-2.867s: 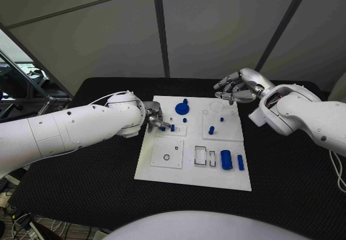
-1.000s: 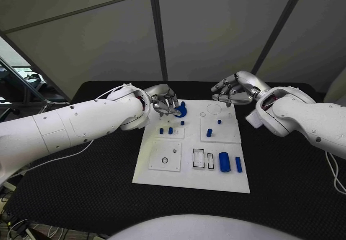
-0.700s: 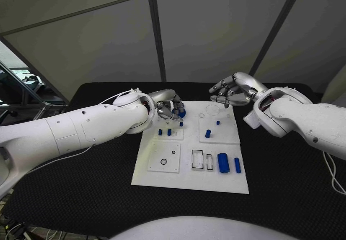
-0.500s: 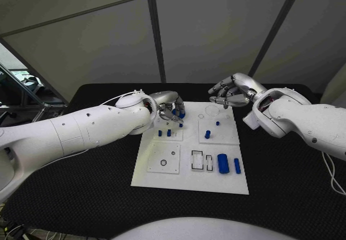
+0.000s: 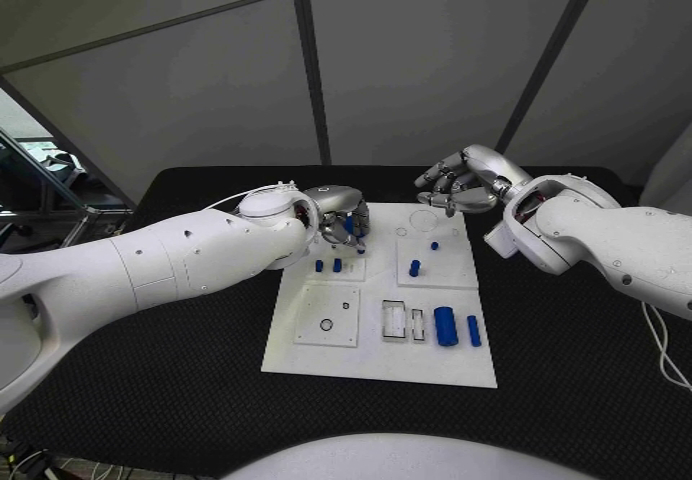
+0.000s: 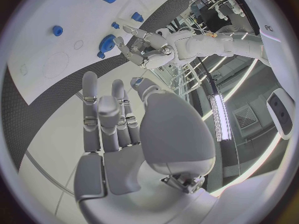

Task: Assemble the parts on the task board

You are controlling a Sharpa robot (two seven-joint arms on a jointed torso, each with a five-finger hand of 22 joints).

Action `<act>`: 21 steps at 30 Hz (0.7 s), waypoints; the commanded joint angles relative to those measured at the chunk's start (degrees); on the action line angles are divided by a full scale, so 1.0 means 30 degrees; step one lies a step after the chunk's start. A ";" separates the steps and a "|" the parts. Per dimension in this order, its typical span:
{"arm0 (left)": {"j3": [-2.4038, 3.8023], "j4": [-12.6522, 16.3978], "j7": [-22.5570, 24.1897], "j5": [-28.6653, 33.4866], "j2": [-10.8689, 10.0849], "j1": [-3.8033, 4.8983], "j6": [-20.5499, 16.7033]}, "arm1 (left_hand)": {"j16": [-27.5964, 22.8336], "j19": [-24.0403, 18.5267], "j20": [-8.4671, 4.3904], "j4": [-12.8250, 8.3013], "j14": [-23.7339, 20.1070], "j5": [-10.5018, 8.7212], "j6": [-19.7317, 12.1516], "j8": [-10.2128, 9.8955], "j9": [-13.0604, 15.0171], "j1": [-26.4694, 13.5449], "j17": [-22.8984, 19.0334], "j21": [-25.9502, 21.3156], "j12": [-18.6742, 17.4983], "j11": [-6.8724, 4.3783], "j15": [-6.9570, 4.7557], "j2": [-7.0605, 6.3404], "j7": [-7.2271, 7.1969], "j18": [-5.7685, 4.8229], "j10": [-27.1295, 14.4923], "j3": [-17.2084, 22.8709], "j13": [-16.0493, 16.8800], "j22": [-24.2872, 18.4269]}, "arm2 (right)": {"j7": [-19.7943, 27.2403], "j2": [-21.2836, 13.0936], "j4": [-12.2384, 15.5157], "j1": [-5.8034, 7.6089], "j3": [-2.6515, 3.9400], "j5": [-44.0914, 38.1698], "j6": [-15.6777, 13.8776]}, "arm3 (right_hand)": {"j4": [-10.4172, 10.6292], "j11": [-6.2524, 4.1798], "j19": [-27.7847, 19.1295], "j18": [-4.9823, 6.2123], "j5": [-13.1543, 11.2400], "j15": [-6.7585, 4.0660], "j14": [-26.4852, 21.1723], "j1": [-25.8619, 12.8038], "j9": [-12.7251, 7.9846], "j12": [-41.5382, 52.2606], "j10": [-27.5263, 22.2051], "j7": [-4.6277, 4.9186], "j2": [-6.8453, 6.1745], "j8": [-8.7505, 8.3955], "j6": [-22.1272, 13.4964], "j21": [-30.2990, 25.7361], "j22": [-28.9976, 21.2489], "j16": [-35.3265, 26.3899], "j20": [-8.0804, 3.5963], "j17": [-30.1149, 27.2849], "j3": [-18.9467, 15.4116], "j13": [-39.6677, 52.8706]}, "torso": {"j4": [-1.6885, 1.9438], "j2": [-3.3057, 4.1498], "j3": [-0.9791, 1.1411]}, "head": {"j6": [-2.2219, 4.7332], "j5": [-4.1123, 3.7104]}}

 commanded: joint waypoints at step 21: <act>-0.0021 -0.0452 -0.0154 -0.0665 0.0445 -0.0279 0.0845 | 0.1094 0.0772 -0.0045 -0.0183 0.0713 0.0063 0.1088 -0.0676 -0.0403 0.0317 0.0238 0.1443 -0.1582 -0.0059 -0.0058 -0.0060 -0.0012 -0.2255 0.1427 0.1463 -0.0992 0.1500 | 0.0187 0.0067 0.0043 0.0036 0.0013 -0.0100 0.0009 | -0.0024 -0.0059 0.0185 0.0312 0.0296 0.0004 0.0165 -0.0039 -0.0026 -0.0118 0.0076 0.0069 -0.0029 0.0076 0.0077 -0.0103 0.0014 -0.0086 -0.0029 0.0064 0.0152 -0.0064 | -0.0002 -0.0014 -0.0005 | -0.0085 -0.0080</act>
